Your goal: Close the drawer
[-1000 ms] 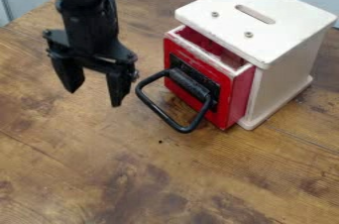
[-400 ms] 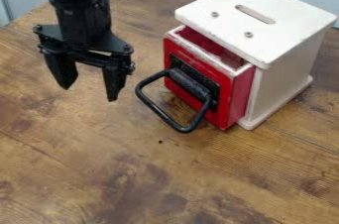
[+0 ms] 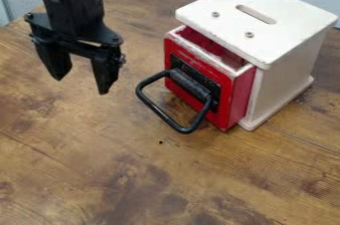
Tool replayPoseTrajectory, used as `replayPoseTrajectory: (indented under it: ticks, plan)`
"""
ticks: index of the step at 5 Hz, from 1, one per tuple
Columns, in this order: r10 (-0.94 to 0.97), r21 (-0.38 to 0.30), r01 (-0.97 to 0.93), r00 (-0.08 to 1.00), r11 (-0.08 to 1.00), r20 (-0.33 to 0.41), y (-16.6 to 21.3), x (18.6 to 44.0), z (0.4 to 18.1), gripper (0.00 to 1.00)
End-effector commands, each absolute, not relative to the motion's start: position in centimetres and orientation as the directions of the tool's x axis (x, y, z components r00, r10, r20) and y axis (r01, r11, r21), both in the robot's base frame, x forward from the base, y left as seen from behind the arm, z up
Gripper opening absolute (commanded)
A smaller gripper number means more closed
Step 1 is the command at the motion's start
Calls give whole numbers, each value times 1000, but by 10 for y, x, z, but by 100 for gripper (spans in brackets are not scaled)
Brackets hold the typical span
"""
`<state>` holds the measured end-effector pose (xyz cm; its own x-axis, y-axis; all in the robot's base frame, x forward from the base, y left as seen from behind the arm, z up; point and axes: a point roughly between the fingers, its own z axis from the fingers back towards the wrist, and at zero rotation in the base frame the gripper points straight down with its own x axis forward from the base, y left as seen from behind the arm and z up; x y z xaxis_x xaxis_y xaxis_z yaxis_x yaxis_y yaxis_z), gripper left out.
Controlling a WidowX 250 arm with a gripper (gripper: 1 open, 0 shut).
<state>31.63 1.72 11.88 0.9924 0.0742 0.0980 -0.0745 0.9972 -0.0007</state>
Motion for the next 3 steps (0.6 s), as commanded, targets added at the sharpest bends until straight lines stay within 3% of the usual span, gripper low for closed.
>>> replayPoseTrajectory:
  ticks: [1, 3]
  plan:
    - [49, -1, -49, 987, 999, 152, 16, 325, 129, 100]
    - [70, -2, -70, 985, 998, 159, 17, 333, 121, 100]
